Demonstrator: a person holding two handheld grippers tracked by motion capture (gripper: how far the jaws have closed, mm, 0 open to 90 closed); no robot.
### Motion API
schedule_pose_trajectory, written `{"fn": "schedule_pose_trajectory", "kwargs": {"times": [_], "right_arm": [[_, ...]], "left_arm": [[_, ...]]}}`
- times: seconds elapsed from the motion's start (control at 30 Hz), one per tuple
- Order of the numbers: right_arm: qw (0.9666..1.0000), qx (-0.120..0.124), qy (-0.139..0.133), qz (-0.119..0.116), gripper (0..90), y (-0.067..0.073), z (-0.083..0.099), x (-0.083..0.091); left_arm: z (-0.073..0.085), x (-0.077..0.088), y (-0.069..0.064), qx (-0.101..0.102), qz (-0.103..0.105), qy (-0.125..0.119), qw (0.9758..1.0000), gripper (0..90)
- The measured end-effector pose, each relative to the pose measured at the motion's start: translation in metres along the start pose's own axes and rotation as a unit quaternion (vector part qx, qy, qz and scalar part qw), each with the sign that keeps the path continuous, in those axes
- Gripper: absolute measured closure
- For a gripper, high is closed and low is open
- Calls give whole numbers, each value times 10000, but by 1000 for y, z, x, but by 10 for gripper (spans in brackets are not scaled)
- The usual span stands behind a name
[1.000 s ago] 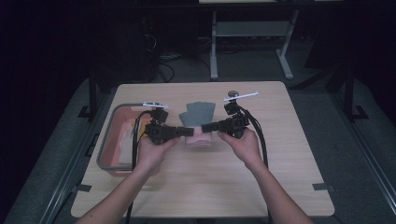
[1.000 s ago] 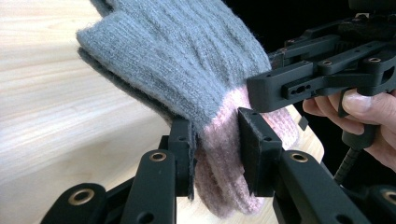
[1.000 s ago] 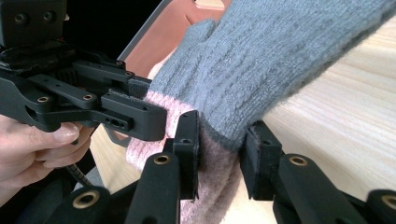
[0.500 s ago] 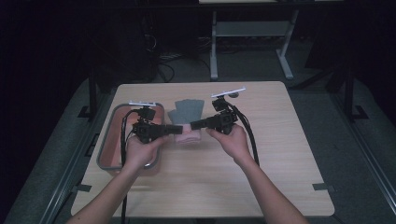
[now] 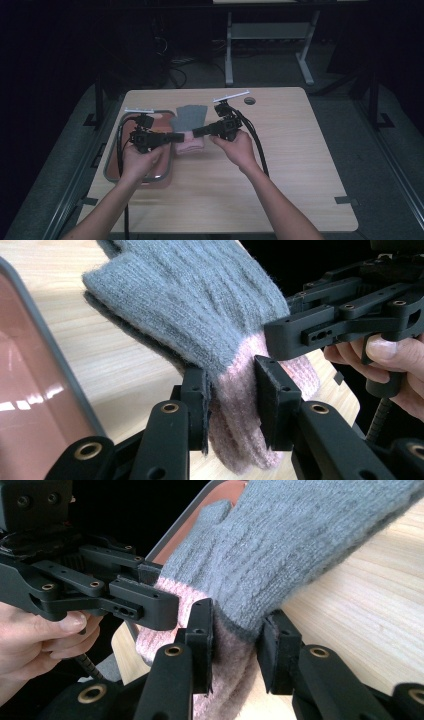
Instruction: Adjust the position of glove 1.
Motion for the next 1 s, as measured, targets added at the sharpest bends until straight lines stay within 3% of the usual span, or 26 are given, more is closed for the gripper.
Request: {"fn": "schedule_pose_trajectory", "kwargs": {"times": [1.0], "right_arm": [[9994, 160, 124, -274, 699, 26, -17, -37]], "left_arm": [[-3, 39, 27, 73, -202, -78, 9997, 688]]}}
Point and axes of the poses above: each handheld gripper's, and its own axes: x roughly backward along the jaws, z roughly out of its underside, y roughly to its left, the point moved 10 cm from there along -x, roughly forward along the jaws, and after that the axes turned 3 degrees about -y, right-handed, at the moved point
